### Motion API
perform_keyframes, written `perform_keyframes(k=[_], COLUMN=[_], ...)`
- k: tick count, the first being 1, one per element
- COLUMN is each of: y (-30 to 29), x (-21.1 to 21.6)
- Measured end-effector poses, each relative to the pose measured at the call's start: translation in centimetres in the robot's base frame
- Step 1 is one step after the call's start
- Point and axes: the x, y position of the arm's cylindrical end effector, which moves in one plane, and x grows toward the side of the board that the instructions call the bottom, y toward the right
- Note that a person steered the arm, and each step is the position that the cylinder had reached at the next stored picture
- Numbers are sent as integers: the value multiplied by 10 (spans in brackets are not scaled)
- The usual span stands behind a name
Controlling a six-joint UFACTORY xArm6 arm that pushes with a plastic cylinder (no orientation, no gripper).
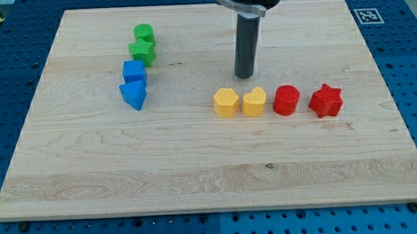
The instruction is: Move the green star towards the right side
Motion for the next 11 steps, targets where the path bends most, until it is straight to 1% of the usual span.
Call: perform_keyframes(k=[3, 4, 5, 6, 7, 8, 9, 10, 11], y=[12, 9, -10, -88, -180, -251, -274, -270, -230], x=[-6, -54, -121, -153, -161, -158, -135, -96, -96])
